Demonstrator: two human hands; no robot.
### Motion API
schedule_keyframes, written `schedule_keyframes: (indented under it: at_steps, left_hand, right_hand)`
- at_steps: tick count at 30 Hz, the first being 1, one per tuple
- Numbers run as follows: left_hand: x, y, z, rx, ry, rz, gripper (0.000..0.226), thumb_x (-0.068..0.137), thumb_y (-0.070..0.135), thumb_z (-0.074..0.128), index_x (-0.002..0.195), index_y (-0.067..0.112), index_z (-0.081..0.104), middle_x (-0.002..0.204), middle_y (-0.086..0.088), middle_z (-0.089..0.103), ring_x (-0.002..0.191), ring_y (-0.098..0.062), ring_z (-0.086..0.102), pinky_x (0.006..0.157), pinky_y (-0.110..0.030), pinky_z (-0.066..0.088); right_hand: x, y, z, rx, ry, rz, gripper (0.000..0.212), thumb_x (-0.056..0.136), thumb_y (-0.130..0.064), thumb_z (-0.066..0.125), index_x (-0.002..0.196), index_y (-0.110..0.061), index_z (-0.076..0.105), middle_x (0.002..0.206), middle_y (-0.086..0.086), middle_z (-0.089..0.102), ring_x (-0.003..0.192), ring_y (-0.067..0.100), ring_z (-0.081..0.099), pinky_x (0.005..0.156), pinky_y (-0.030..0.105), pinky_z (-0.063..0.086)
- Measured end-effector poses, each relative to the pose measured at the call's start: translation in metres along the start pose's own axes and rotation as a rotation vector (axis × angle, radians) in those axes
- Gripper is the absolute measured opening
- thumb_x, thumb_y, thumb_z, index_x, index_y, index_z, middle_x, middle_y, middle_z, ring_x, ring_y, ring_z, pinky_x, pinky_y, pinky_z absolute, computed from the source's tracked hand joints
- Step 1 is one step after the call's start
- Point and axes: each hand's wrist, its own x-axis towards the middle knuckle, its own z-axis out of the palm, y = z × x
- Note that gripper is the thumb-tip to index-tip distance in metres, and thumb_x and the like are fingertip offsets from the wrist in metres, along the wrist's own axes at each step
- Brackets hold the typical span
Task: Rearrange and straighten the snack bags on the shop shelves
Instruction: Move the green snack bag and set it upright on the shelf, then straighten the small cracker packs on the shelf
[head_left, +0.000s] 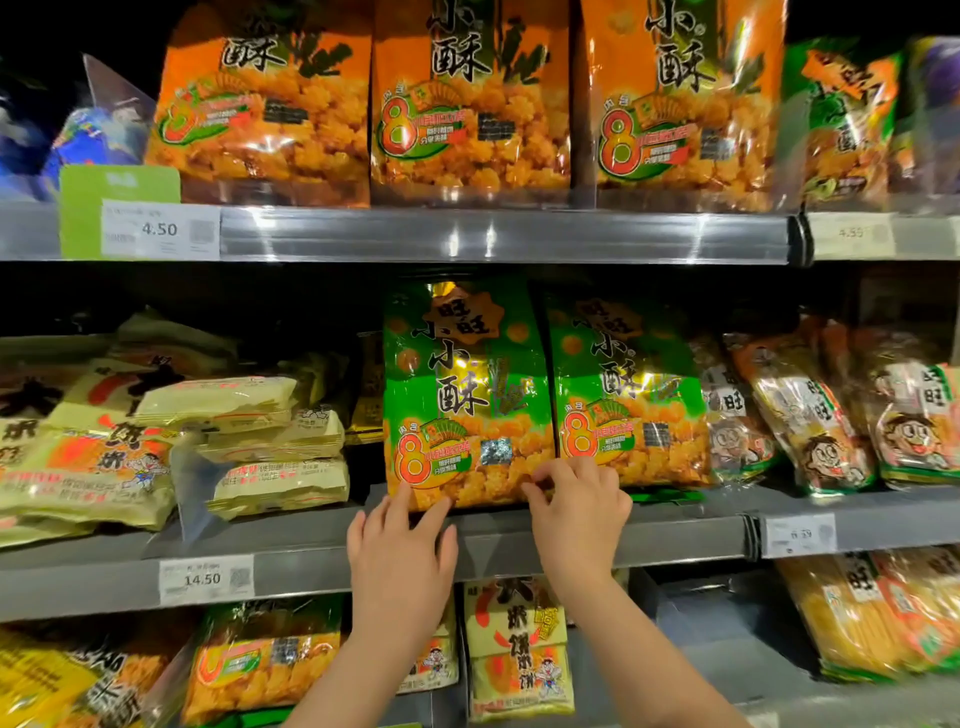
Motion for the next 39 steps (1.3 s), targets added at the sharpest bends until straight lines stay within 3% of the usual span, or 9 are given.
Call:
schedule_keyframes:
  at_steps: [5, 10, 15, 20, 23, 28, 31, 35, 39]
  left_hand:
    - [-0.005, 0.001, -0.002, -0.107, 0.035, -0.023, 0.044, 0.085, 0.044, 0.034, 0.111, 0.031, 0.067, 0.124, -0.005, 0.063, 0.121, -0.028, 0.053, 0.101, -0.054, 0.035]
    - [-0.007, -0.002, -0.020, -0.276, 0.038, -0.100, 0.035, 0.096, 0.035, 0.036, 0.126, 0.032, 0.052, 0.134, 0.011, 0.051, 0.135, -0.013, 0.033, 0.113, -0.043, 0.013]
    - [-0.019, -0.007, -0.041, -0.290, 0.081, -0.189, 0.033, 0.095, 0.035, 0.038, 0.122, 0.031, 0.057, 0.122, 0.010, 0.060, 0.123, -0.013, 0.046, 0.111, -0.042, 0.021]
    - [-0.040, -0.016, -0.061, -0.240, 0.116, -0.272, 0.029, 0.096, 0.032, 0.036, 0.101, 0.028, 0.064, 0.094, 0.007, 0.068, 0.102, -0.017, 0.057, 0.097, -0.037, 0.029]
    - [-0.048, -0.031, -0.070, -0.224, 0.154, -0.330, 0.029, 0.096, 0.033, 0.035, 0.094, 0.026, 0.064, 0.085, 0.004, 0.068, 0.094, -0.018, 0.058, 0.093, -0.037, 0.031]
    - [-0.044, -0.067, -0.078, -0.220, 0.209, -0.325, 0.032, 0.096, 0.034, 0.034, 0.073, 0.023, 0.053, 0.063, 0.004, 0.056, 0.071, -0.019, 0.057, 0.072, -0.033, 0.036]
    - [-0.033, -0.095, -0.081, -0.224, 0.217, -0.312, 0.036, 0.096, 0.036, 0.035, 0.067, 0.022, 0.050, 0.057, 0.005, 0.052, 0.060, -0.016, 0.054, 0.058, -0.032, 0.037]
    - [-0.015, -0.135, -0.088, -0.307, 0.199, -0.302, 0.040, 0.096, 0.038, 0.034, 0.077, 0.017, 0.062, 0.066, 0.000, 0.063, 0.065, -0.018, 0.059, 0.057, -0.034, 0.041]
    - [0.000, -0.160, -0.094, -0.382, 0.183, -0.281, 0.044, 0.096, 0.041, 0.033, 0.071, 0.015, 0.059, 0.062, -0.001, 0.060, 0.062, -0.017, 0.057, 0.054, -0.033, 0.038]
  right_hand:
    - [-0.005, -0.009, -0.009, 0.101, -0.022, -0.011, 0.007, 0.080, -0.030, 0.070, 0.082, -0.024, 0.067, 0.084, -0.004, 0.063, 0.087, 0.024, 0.053, 0.077, 0.035, 0.029]
    - [-0.005, -0.031, -0.028, 0.240, -0.120, -0.057, 0.014, 0.090, -0.036, 0.053, 0.093, -0.027, 0.063, 0.088, -0.009, 0.063, 0.096, 0.017, 0.049, 0.092, 0.035, 0.026]
    - [-0.012, -0.046, -0.035, 0.326, -0.180, -0.109, 0.013, 0.091, -0.035, 0.053, 0.090, -0.025, 0.061, 0.077, -0.012, 0.054, 0.087, 0.014, 0.049, 0.083, 0.033, 0.027]
    - [-0.030, -0.063, -0.032, 0.508, -0.367, -0.164, 0.011, 0.092, -0.033, 0.050, 0.088, -0.024, 0.055, 0.071, -0.009, 0.053, 0.070, 0.014, 0.053, 0.066, 0.032, 0.043]
    - [-0.040, -0.082, -0.030, 0.521, -0.466, -0.200, 0.018, 0.093, -0.038, 0.045, 0.087, -0.024, 0.054, 0.072, -0.009, 0.053, 0.069, 0.012, 0.051, 0.056, 0.028, 0.039]
    - [-0.052, -0.126, -0.020, 0.539, -0.543, -0.210, 0.028, 0.094, -0.043, 0.042, 0.089, -0.022, 0.061, 0.080, -0.005, 0.064, 0.074, 0.013, 0.058, 0.061, 0.030, 0.044]
    - [-0.053, -0.158, -0.011, 0.600, -0.578, -0.134, 0.035, 0.095, -0.043, 0.041, 0.080, -0.017, 0.059, 0.071, -0.002, 0.060, 0.066, 0.014, 0.055, 0.059, 0.033, 0.043]
    - [-0.048, -0.202, 0.000, 0.758, -0.592, 0.087, 0.042, 0.096, -0.043, 0.038, 0.084, -0.013, 0.064, 0.079, 0.004, 0.064, 0.073, 0.016, 0.057, 0.063, 0.032, 0.042]
    - [-0.037, -0.232, 0.015, 0.823, -0.528, 0.194, 0.041, 0.097, -0.045, 0.034, 0.082, -0.020, 0.062, 0.073, -0.006, 0.057, 0.072, 0.013, 0.054, 0.060, 0.028, 0.039]
